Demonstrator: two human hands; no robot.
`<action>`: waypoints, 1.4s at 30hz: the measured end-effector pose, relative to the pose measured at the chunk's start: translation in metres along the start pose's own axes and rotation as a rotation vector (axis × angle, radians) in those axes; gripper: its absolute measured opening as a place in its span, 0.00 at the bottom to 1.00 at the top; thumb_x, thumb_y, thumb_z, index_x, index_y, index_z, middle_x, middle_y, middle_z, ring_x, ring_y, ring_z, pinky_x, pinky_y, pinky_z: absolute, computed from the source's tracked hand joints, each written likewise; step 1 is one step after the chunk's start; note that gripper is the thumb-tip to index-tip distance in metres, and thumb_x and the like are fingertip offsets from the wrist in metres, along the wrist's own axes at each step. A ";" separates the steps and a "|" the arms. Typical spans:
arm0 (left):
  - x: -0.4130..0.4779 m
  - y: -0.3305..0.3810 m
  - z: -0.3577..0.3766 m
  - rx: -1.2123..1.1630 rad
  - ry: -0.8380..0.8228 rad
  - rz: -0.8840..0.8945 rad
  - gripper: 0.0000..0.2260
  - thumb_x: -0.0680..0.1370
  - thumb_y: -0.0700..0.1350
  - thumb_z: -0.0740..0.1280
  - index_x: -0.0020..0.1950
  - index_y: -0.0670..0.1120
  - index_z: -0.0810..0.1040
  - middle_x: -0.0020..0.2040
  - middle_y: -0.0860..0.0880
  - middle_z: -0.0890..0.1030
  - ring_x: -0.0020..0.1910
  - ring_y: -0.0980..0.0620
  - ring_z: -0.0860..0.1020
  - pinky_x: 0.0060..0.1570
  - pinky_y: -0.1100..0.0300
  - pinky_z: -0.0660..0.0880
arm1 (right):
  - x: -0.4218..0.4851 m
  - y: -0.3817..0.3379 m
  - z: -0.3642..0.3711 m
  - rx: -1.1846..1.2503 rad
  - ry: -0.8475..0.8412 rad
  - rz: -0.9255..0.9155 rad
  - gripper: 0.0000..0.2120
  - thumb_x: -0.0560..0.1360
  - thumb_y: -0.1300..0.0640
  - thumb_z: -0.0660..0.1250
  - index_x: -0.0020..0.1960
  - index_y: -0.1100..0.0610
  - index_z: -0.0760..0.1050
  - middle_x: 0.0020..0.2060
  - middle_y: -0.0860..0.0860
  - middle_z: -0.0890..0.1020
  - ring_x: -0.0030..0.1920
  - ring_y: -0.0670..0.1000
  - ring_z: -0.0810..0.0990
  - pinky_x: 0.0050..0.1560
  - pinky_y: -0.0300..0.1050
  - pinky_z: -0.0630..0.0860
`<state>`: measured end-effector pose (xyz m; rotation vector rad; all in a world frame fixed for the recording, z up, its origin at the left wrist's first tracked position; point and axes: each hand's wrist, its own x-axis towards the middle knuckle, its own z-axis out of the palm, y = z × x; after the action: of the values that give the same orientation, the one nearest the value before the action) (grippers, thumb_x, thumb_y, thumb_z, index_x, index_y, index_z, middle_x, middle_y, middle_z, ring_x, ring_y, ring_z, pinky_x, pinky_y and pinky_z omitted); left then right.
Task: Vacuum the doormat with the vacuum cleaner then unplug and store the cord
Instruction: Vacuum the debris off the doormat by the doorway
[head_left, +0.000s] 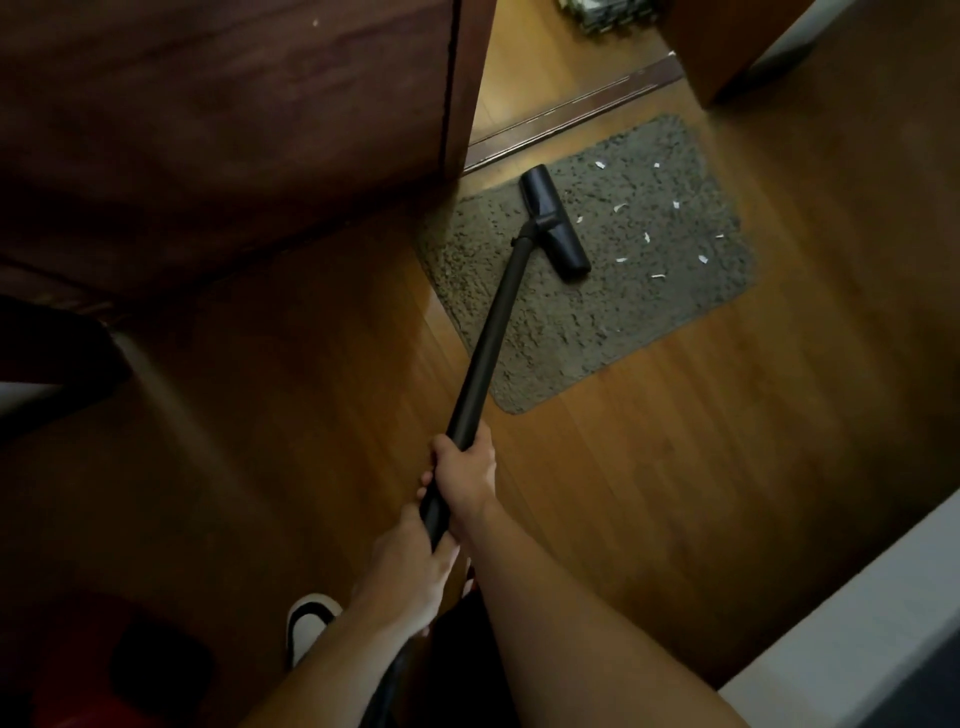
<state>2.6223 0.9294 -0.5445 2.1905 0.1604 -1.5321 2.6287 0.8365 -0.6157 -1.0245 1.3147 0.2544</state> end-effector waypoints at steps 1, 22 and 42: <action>0.003 0.008 0.001 -0.002 0.006 0.003 0.17 0.82 0.55 0.60 0.67 0.49 0.66 0.43 0.48 0.79 0.30 0.52 0.80 0.23 0.63 0.76 | 0.004 -0.007 -0.004 0.006 0.007 -0.004 0.18 0.80 0.62 0.64 0.67 0.49 0.66 0.36 0.55 0.75 0.26 0.49 0.75 0.28 0.45 0.76; -0.003 0.009 -0.017 0.023 0.003 0.013 0.20 0.81 0.57 0.59 0.71 0.51 0.64 0.44 0.46 0.78 0.27 0.52 0.79 0.21 0.63 0.73 | -0.002 -0.013 0.009 0.029 0.061 0.062 0.21 0.80 0.60 0.64 0.70 0.49 0.62 0.42 0.57 0.76 0.27 0.49 0.76 0.29 0.44 0.77; -0.050 -0.071 -0.028 0.113 -0.039 0.114 0.19 0.83 0.53 0.58 0.72 0.49 0.64 0.45 0.52 0.77 0.32 0.56 0.78 0.23 0.68 0.70 | -0.064 0.062 0.035 0.150 0.105 0.050 0.18 0.80 0.61 0.64 0.68 0.52 0.66 0.39 0.57 0.76 0.26 0.48 0.75 0.28 0.44 0.76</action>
<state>2.6031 1.0124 -0.5123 2.2136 -0.0643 -1.5530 2.5917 0.9214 -0.5918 -0.8887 1.4335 0.1383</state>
